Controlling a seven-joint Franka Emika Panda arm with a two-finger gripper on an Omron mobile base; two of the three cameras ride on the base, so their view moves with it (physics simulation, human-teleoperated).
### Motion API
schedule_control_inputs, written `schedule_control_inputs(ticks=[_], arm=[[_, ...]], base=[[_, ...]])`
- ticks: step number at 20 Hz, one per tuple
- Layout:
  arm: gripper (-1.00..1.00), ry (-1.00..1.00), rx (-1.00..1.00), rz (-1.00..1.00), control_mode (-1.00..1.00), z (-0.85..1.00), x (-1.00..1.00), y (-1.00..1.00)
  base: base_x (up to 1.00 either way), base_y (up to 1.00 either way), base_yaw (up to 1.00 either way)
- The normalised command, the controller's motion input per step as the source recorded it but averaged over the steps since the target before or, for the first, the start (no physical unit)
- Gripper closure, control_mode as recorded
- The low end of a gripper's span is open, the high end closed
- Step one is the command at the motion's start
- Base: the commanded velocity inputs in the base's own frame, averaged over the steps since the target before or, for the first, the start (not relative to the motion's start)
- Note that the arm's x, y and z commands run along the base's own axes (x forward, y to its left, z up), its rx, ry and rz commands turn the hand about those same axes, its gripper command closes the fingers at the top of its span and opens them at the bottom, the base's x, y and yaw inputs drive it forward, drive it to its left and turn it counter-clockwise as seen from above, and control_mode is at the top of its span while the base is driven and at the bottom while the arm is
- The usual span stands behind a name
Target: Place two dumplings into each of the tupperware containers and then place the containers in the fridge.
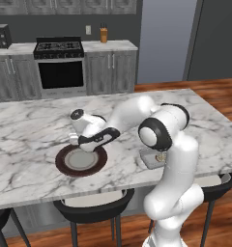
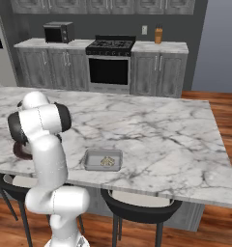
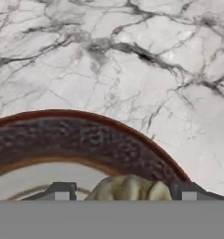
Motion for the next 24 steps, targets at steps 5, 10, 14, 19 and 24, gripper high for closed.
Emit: schedule_control_inputs(ticks=[5, 10, 14, 19, 24], arm=[[1.0, -0.06, 0.12, 0.0, -1.0, 0.97, -0.84, -0.91], [1.0, 0.04, 0.07, 0.0, -1.0, 0.53, -0.96, -1.0], [1.0, 0.11, 0.1, 0.0, -1.0, 0.35, -0.51, -1.0], [1.0, 0.27, 0.03, 0.0, -1.0, 0.25, -0.04, -1.0], [1.0, 0.34, -0.04, 0.0, -1.0, 0.01, 0.39, -0.95]], base=[[0.0, 0.0, 0.0], [0.0, 0.0, 0.0], [0.0, 0.0, 0.0], [0.0, 0.0, 0.0], [0.0, 0.0, 0.0]])
